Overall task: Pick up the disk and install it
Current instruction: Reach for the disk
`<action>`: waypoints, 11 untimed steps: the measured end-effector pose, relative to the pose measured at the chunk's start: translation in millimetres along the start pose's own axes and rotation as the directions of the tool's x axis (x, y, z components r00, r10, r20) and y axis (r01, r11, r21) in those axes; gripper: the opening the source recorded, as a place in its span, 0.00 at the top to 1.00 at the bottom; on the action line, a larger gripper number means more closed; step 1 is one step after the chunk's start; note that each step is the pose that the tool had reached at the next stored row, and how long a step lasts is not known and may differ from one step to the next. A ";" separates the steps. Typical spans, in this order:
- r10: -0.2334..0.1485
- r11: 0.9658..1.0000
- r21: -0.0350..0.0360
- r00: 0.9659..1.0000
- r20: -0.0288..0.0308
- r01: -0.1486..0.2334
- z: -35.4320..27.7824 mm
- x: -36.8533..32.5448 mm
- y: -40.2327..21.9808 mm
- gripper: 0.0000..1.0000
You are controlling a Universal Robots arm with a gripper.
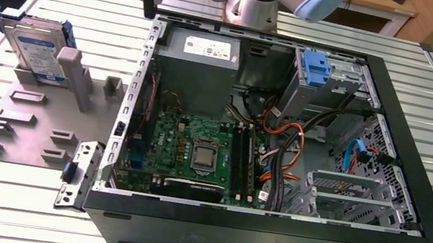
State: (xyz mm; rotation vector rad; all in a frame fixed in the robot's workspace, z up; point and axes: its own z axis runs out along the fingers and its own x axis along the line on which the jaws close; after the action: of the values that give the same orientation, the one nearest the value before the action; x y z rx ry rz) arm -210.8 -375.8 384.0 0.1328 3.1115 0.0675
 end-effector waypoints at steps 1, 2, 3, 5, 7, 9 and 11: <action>0.000 1.000 0.000 1.000 0.000 0.000 0.1 0.9 0.2 0.89; 0.001 1.000 0.000 1.000 0.000 -0.001 0.3 1.8 0.4 0.89; 0.001 1.000 0.000 1.000 0.000 -0.001 0.3 2.7 0.6 0.89; 0.002 1.000 0.000 1.000 0.000 -0.002 0.6 4.7 1.2 0.89; 0.003 1.000 0.000 1.000 0.000 -0.003 0.8 6.6 1.8 0.89; 0.003 1.000 0.000 1.000 0.000 -0.003 1.1 8.7 2.4 0.89; 0.004 1.000 0.000 1.000 0.000 -0.004 1.4 10.8 3.1 0.89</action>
State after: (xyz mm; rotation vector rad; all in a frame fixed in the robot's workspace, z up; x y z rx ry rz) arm -221.2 -371.7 382.5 0.1393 3.1112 0.0672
